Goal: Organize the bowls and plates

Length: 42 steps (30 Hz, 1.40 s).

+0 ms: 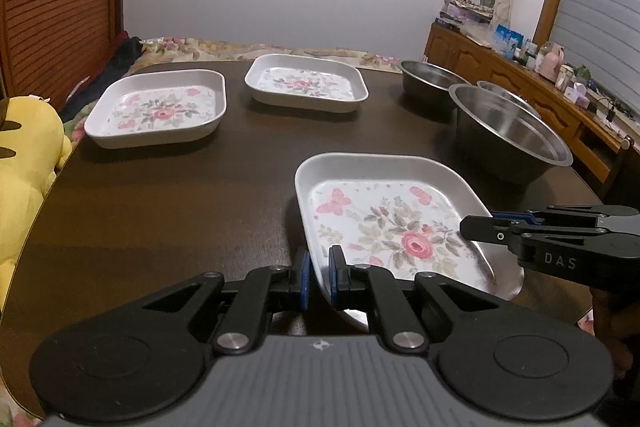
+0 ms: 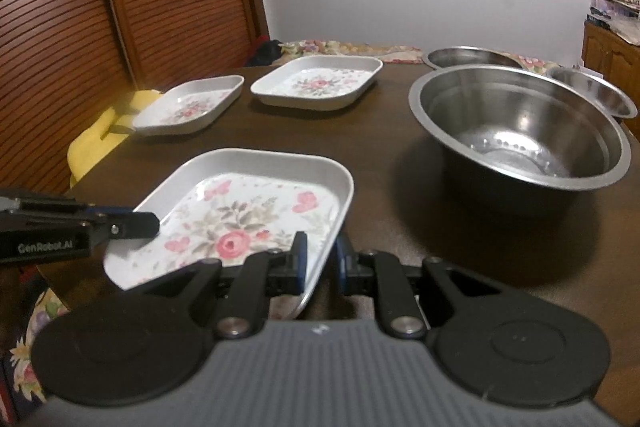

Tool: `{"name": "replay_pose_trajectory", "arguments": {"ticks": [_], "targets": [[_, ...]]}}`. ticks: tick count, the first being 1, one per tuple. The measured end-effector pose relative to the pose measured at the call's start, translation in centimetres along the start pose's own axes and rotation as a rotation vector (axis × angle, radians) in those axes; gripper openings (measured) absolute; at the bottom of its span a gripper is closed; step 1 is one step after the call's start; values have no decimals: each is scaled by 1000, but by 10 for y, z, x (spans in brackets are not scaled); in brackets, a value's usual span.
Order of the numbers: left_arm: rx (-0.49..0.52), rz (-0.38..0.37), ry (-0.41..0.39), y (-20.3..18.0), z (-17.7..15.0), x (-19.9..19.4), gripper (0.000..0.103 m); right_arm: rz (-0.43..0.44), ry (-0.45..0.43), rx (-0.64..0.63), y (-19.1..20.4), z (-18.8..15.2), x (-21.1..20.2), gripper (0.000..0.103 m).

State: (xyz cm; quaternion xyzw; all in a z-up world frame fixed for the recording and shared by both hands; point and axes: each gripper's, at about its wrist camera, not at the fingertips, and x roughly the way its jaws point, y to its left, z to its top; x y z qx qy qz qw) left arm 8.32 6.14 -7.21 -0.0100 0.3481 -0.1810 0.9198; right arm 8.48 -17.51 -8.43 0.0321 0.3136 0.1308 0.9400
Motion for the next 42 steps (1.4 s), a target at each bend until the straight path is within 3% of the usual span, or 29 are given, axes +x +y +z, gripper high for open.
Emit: {"name": "replay_pose_trajectory", "arguments": {"ticks": [12, 17, 19, 27, 42], "targets": [[-19, 5, -1, 1, 0, 2, 11, 0, -22, -21, -2, -5, -1, 17], [-23, 11, -8, 3, 3, 1, 28, 0, -33, -16, -4, -6, -3, 32], [-24, 10, -17, 3, 4, -2, 35, -3, -44, -15, -4, -5, -5, 33], [-8, 21, -63, 2, 15, -15, 45, -6, -95, -30, -5, 8, -18, 34], [40, 108, -182, 29, 81, -41, 45, 84, -194, -96, 26, 68, -29, 44]]}}
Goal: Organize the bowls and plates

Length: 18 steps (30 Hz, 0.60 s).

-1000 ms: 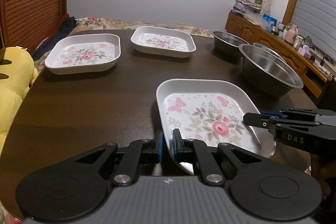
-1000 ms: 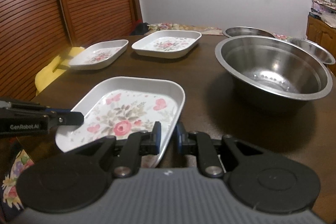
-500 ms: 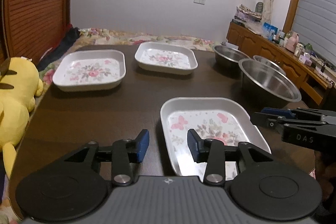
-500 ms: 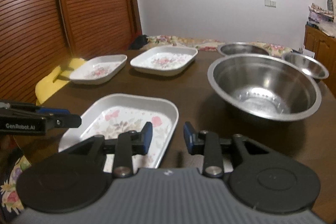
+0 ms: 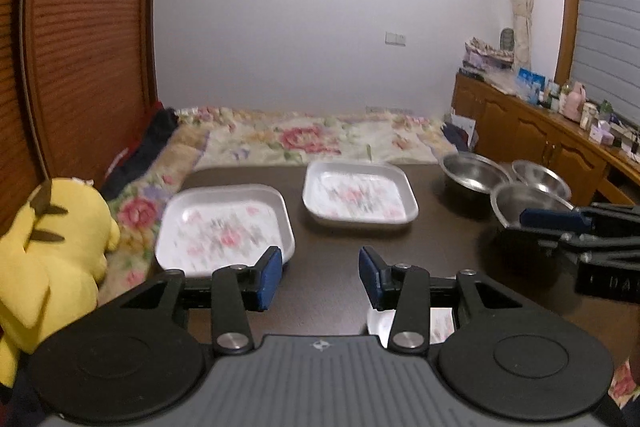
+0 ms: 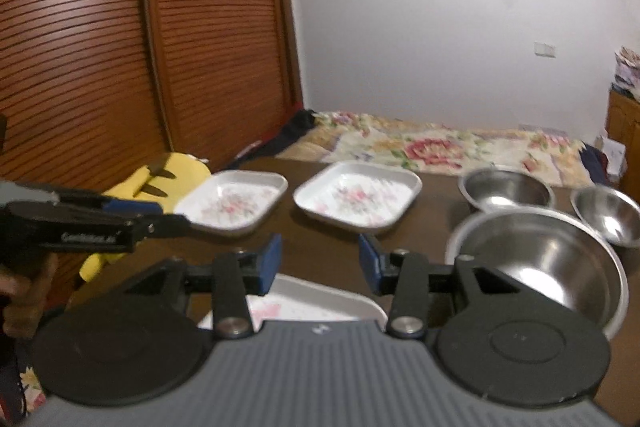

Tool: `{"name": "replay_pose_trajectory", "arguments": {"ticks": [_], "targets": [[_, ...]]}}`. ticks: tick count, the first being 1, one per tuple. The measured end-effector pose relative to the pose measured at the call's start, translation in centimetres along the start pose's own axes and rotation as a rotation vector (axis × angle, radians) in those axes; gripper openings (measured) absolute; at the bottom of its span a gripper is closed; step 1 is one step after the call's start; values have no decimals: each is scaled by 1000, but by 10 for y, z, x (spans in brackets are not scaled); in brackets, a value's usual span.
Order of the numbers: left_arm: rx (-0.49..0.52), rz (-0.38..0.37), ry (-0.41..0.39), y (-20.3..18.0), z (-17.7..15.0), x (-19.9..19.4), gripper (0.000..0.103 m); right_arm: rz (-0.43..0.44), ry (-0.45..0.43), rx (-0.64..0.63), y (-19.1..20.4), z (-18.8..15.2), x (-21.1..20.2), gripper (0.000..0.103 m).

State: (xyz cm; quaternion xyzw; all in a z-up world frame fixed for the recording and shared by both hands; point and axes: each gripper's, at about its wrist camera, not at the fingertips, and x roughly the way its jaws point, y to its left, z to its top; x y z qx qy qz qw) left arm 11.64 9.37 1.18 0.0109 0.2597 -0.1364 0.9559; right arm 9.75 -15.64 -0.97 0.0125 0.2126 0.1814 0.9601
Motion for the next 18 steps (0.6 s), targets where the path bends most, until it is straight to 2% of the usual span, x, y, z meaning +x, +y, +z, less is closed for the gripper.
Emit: {"name": "replay_pose_trajectory", "arguments": {"ticks": [10, 18], "targets": [[13, 19, -12, 33, 25, 14, 45, 90, 38, 7, 24, 33, 32, 44], [32, 74, 15, 73, 29, 39, 45, 104, 103, 29, 44, 54, 75, 44]]}}
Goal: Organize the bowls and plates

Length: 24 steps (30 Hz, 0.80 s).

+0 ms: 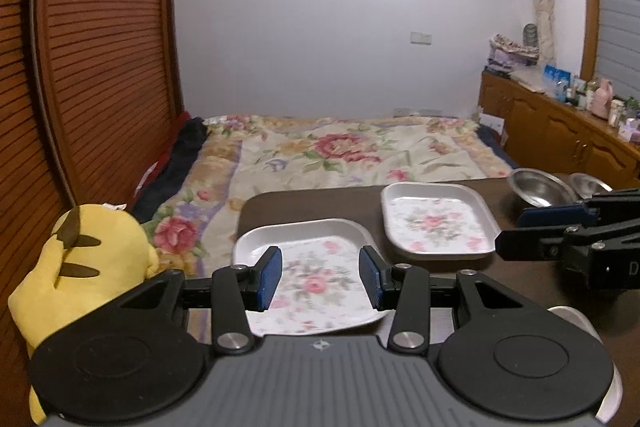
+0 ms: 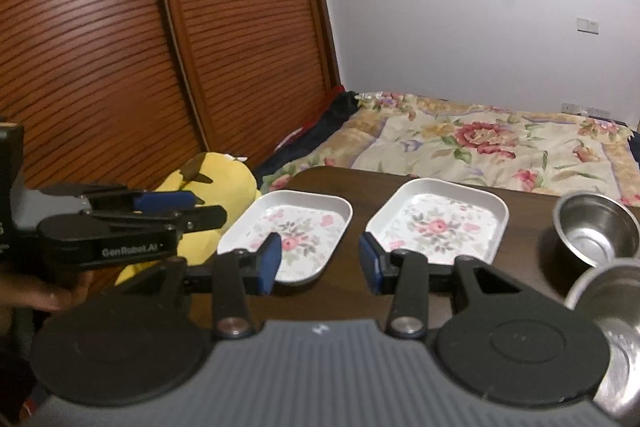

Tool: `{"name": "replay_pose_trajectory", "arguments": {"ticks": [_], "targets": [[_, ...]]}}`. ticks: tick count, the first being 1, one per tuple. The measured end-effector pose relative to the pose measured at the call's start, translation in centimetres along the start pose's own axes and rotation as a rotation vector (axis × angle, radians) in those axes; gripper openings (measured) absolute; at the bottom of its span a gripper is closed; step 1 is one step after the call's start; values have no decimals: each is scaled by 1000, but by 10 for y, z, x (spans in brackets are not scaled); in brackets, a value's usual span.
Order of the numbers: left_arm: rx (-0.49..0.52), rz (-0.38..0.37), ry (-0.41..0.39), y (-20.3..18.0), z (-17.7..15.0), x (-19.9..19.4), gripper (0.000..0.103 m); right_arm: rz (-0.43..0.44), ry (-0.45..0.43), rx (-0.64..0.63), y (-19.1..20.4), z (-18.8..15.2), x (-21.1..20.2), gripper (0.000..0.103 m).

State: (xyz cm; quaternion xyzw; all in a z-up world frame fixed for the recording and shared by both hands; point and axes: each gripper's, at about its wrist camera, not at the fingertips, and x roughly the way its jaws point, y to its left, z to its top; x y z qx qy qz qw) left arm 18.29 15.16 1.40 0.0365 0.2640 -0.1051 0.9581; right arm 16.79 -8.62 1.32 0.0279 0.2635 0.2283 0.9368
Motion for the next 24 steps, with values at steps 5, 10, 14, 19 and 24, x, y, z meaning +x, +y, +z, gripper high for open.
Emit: {"name": "replay_pose_trajectory", "arguments": {"ticks": [5, 10, 14, 19, 24], "targets": [[-20, 20, 29, 26, -8, 19, 45, -11, 77, 5, 7, 9, 38, 43], [-34, 15, 67, 46, -18, 37, 43, -51, 153, -4, 11, 12, 72, 42], [-40, -3, 72, 54, -25, 46, 39, -62, 204, 35, 7, 10, 93, 39], [-44, 4, 104, 59, -28, 60, 32, -80, 256, 54, 3, 8, 117, 36], [-78, 10, 122, 66, -25, 76, 28, -83, 282, 90, -5, 2, 132, 32]]}}
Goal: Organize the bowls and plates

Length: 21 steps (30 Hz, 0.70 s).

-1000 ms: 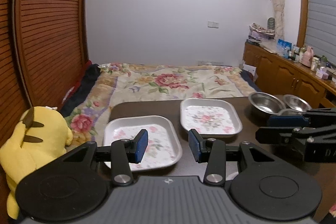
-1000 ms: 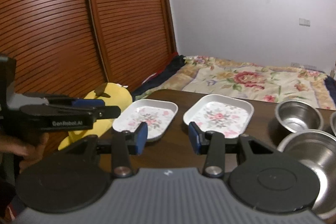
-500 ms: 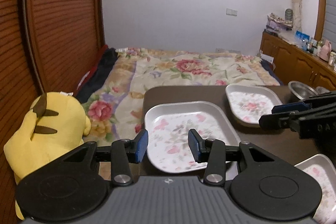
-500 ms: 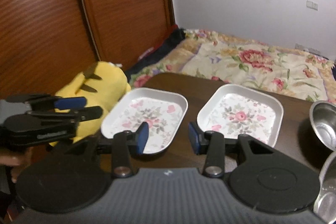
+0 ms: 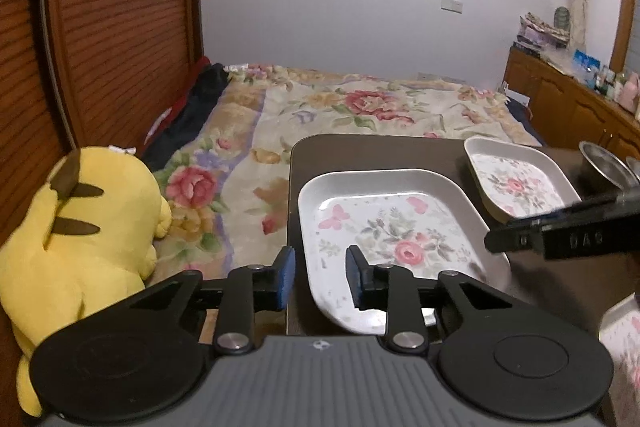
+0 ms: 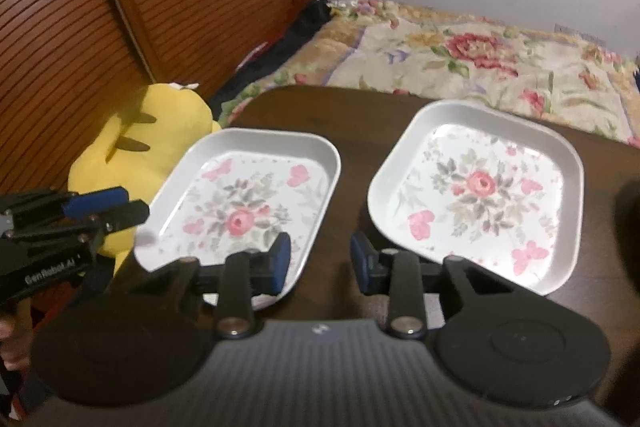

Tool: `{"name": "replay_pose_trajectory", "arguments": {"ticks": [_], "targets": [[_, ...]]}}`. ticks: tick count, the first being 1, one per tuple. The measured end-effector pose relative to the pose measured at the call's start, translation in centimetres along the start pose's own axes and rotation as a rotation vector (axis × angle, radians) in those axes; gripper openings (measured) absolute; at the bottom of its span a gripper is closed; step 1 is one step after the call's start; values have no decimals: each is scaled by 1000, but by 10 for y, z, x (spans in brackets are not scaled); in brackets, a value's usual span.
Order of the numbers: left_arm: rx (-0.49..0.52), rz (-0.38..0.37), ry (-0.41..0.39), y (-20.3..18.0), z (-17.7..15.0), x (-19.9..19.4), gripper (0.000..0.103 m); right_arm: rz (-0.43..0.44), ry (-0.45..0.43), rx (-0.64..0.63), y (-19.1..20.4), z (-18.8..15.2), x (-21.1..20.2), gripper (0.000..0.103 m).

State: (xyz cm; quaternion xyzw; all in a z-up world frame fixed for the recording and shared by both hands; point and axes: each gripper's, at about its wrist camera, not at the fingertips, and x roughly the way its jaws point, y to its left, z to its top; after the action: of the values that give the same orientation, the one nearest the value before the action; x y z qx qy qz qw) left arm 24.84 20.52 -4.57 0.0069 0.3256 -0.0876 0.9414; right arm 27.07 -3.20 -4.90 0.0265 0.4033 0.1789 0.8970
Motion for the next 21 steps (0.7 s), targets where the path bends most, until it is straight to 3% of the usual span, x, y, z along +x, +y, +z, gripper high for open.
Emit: {"name": "replay_pose_trajectory", "arguments": {"ticks": [10, 19, 21], "targets": [[1, 8, 59, -4, 8, 30, 20, 21, 15, 71, -15, 0, 9, 28], [-23, -26, 89, -5, 2, 35, 14, 46, 16, 83, -20, -1, 7, 19], [-27, -42, 94, -5, 0, 34, 14, 61, 21, 73, -20, -2, 6, 11]]}}
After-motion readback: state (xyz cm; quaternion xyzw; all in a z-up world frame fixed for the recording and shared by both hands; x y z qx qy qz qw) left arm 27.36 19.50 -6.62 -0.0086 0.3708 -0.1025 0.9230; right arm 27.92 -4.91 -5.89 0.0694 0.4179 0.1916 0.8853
